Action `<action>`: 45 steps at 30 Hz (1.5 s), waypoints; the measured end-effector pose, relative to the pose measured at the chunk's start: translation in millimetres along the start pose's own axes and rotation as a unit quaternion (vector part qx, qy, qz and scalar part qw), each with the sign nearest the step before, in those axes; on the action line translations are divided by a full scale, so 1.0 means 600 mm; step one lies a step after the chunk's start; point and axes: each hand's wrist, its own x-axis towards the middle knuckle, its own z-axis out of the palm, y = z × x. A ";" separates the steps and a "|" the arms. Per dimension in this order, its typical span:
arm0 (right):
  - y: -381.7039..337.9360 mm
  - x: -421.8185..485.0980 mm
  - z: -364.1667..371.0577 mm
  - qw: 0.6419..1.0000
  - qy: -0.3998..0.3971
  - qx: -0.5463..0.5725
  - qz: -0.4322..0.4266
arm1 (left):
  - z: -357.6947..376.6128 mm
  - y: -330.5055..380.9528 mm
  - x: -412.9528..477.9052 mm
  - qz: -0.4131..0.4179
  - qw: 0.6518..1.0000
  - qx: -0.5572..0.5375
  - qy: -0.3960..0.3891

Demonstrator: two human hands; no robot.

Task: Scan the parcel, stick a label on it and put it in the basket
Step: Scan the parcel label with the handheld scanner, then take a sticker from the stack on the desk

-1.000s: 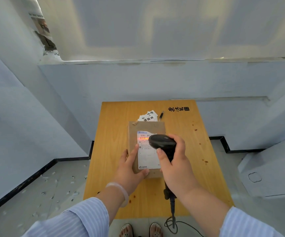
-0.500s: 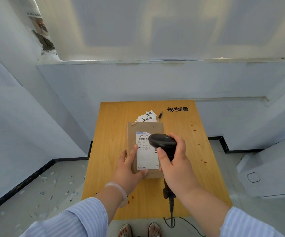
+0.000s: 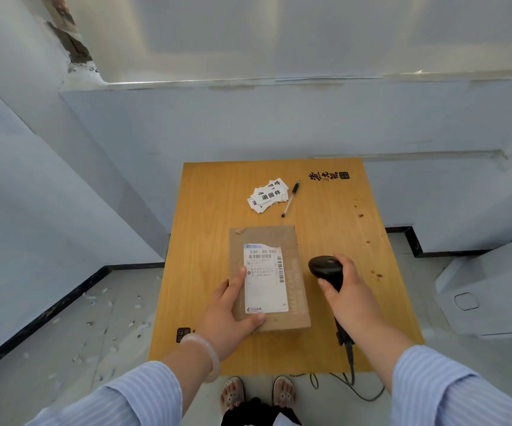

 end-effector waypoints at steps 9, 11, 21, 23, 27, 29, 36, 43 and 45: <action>0.026 0.023 0.014 0.997 -0.010 -0.043 0.056 | 0.006 -0.015 -0.014 0.009 1.000 -0.001 -0.014; 0.026 0.027 0.013 0.997 -0.014 -0.035 0.065 | 0.007 -0.012 -0.017 0.013 1.000 0.006 -0.015; 0.007 0.045 -0.026 0.996 0.019 -0.082 0.038 | -0.039 0.018 0.017 -0.017 0.999 0.025 0.016; -0.010 0.066 -0.039 0.994 0.027 -0.110 0.005 | -0.061 0.031 0.043 -0.006 0.999 0.025 0.048; -0.057 0.121 -0.050 0.989 -0.001 -0.127 -0.073 | -0.107 0.059 0.116 0.018 0.995 0.033 0.090; -0.079 0.151 -0.047 0.984 -0.021 -0.145 -0.106 | -0.125 0.073 0.161 0.009 0.995 0.017 0.096; -0.144 0.277 0.002 0.968 -0.054 -0.195 -0.150 | -0.138 0.114 0.322 0.028 0.995 0.084 0.052; -0.165 0.363 0.048 0.966 -0.049 -0.201 -0.155 | -0.102 0.137 0.435 0.035 0.982 0.181 0.036; -0.164 0.378 0.053 0.967 -0.042 -0.200 -0.150 | -0.097 0.138 0.457 0.033 0.979 0.198 0.039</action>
